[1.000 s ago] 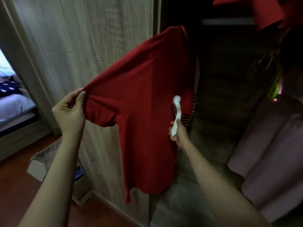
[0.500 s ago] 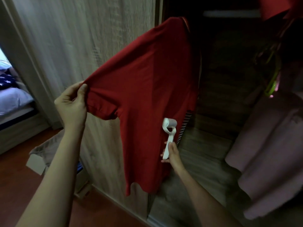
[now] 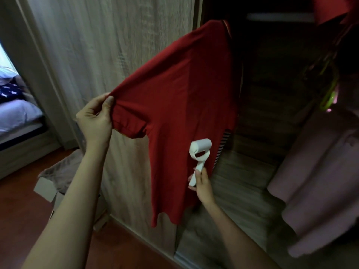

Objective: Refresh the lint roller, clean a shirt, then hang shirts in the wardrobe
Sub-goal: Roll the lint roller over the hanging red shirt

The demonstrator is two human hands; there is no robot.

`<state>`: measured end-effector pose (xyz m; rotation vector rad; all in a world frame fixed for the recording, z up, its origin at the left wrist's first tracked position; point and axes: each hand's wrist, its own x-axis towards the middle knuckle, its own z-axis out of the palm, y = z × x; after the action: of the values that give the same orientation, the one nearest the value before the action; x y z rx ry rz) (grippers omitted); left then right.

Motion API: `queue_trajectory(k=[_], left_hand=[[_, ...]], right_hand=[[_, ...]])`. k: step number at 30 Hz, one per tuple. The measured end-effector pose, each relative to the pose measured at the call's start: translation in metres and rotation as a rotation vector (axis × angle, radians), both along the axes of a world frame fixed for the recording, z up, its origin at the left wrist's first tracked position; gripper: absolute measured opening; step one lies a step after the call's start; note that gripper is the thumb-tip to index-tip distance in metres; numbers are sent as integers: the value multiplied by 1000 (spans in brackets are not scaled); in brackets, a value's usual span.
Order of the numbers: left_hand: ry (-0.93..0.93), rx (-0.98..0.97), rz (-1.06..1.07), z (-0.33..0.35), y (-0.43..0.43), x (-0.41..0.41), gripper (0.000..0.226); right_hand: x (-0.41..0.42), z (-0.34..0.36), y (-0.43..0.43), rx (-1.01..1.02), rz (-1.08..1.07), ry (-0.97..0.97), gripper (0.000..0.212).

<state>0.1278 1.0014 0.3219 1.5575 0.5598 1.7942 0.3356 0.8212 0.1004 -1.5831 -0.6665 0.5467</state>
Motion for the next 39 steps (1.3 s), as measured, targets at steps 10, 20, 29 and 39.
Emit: queue_trajectory(k=[10,20,29,39], left_hand=[[4,-16,-18,-1,-7,-5,17],[10,-30,-43,-1,-17,-8,19],[40,-30,-31,0,-18,-15,18],[50,-53,-19,6,-19,-19,14]], right_hand=[[-59,-63,-44,-224,-32,-155,11],[-75,-43,-34,-79,-236,-559,54],[-78,82,7,80,-464,-731,42],[-71,177,29,203,-505,-943,35]])
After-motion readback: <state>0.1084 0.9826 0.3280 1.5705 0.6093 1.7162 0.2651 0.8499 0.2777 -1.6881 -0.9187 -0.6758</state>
